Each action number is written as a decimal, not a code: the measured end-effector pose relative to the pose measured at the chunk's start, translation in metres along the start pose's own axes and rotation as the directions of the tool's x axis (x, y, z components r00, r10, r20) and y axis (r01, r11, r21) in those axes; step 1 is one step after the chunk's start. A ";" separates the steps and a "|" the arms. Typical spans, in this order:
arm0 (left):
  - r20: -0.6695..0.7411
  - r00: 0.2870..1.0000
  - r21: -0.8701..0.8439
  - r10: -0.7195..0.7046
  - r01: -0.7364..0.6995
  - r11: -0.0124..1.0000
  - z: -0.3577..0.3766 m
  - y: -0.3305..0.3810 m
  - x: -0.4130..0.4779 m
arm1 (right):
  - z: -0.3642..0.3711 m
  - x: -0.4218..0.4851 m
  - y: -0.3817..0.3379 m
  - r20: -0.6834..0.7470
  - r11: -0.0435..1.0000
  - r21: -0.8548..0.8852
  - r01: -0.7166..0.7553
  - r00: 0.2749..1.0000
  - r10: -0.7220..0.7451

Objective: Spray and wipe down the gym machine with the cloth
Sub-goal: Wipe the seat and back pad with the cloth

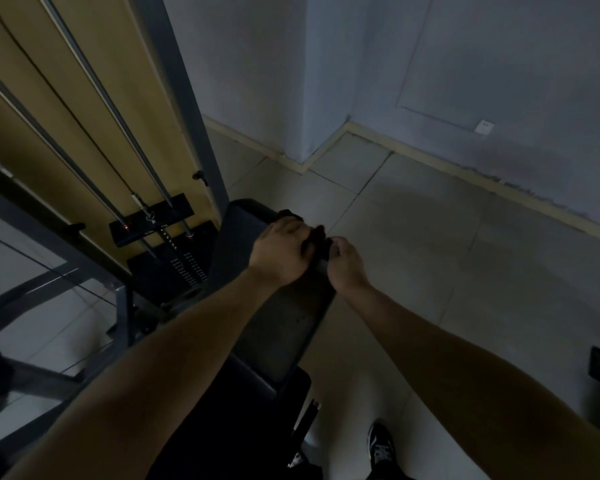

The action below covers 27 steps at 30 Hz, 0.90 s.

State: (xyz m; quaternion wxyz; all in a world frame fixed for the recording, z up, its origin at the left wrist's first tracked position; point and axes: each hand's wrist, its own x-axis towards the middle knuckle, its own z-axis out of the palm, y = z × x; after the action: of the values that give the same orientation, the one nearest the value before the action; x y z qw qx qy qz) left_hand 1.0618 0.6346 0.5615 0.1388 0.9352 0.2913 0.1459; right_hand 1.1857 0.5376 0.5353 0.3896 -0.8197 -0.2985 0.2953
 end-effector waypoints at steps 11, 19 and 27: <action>-0.006 0.959 0.032 -0.284 0.284 0.958 0.001 0.002 0.025 | -0.018 -0.008 -0.005 0.144 0.941 0.311 -0.136 0.985 0.095; -0.031 0.999 -0.059 -0.022 0.020 0.998 0.036 0.090 -0.031 | -0.041 -0.027 0.008 0.190 0.566 0.742 -0.358 0.923 0.335; -0.071 0.990 -0.219 -0.124 0.106 0.970 0.050 0.052 -0.060 | -0.031 -0.035 0.009 -0.121 0.942 0.325 0.088 0.991 -0.052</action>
State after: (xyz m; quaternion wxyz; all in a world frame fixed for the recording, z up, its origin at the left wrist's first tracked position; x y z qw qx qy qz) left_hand 1.0579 0.5496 0.5217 0.2350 0.8893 0.3329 0.2075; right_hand 1.1874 0.4932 0.5526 0.5472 -0.7470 -0.2520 0.2812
